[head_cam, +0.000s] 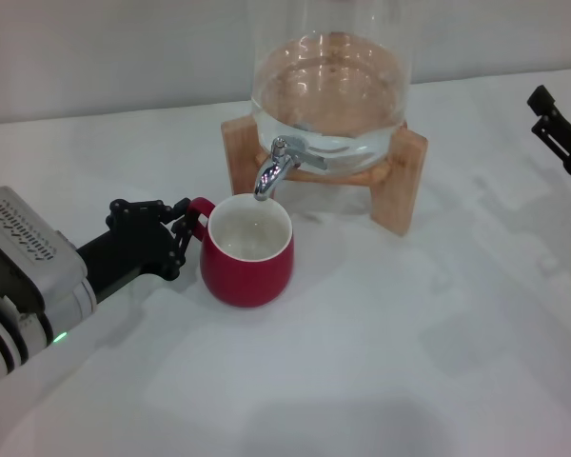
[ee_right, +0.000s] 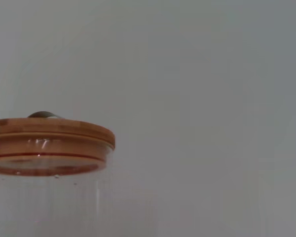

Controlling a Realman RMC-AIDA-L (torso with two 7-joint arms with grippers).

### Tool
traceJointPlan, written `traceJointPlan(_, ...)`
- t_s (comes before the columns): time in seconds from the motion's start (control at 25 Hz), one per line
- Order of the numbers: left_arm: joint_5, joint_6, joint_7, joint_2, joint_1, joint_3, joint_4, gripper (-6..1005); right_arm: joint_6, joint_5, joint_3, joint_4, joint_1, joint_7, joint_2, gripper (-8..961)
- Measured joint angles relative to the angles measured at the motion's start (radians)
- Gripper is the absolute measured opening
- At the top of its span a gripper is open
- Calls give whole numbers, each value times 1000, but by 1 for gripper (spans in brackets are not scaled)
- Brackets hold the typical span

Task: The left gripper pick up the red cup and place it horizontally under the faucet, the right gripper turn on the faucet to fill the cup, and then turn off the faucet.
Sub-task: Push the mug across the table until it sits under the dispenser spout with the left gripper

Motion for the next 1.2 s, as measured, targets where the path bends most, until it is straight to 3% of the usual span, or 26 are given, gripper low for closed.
traceJointPlan(0.32,0,0,0,0,4,0,2,89,5,0,8,-1,4,2,-1,871)
traceJointPlan(0.56,0,-19,-3,0,3,0,3,199,-3,-2,7,-3,4,5,-1,871)
traceJointPlan(1.2,0,-23,-8,2,-1,0,-1,262,-3,-9,-1,-12,2,7,-1,871)
